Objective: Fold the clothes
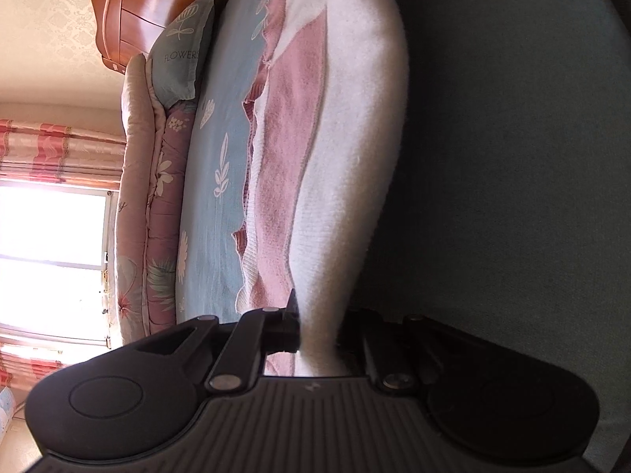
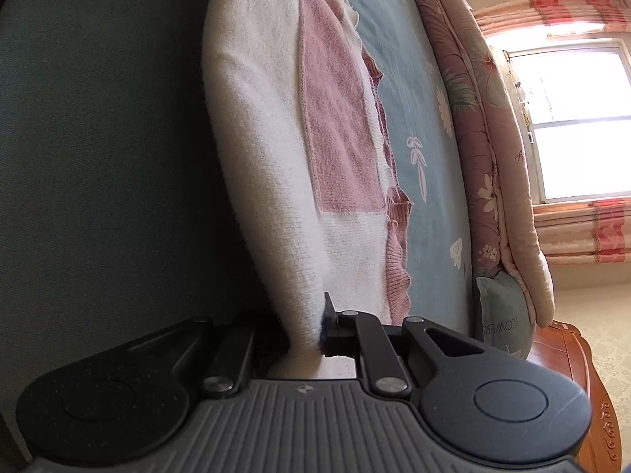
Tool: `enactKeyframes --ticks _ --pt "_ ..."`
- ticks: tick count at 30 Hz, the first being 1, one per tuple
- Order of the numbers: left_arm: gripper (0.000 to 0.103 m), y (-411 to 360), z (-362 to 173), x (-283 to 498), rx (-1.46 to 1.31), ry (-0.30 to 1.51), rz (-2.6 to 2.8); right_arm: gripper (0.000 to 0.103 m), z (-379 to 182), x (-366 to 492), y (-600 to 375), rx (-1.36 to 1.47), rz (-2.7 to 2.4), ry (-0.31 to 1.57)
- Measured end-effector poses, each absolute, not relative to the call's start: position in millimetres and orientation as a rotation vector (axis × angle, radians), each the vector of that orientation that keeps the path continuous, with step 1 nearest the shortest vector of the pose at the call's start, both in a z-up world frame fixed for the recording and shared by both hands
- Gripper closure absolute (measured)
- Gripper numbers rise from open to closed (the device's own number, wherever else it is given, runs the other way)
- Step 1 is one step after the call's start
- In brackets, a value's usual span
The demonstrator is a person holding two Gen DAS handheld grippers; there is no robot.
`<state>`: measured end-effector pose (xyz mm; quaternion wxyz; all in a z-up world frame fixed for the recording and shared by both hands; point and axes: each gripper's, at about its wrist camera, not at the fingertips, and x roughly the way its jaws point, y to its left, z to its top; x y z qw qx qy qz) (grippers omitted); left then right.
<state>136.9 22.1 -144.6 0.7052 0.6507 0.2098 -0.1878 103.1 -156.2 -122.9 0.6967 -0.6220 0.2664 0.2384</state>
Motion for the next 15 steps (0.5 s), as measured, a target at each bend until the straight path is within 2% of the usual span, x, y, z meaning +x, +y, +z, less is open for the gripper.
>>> enactKeyframes --ticks 7,9,10,12,15 --pt "0.096 30.0 -144.9 94.3 1.442 0.498 -0.461 0.088 -122.8 52.3 -152.5 -1.375 0.577 0.644" --pt "0.091 30.2 -149.4 89.7 1.448 0.511 -0.458 0.087 -128.0 47.7 -152.2 -1.378 0.576 0.662" --pt "0.087 30.3 -151.7 87.5 1.452 0.517 -0.457 0.084 -130.9 47.1 -151.8 -1.379 0.572 0.671" --pt "0.087 30.7 -149.4 83.2 1.452 0.533 -0.486 0.073 -133.1 48.2 -151.7 -1.365 0.568 0.699" --pt "0.081 40.0 -133.5 80.1 1.387 0.605 -0.578 0.049 -125.3 44.5 -156.6 -1.330 0.589 0.740"
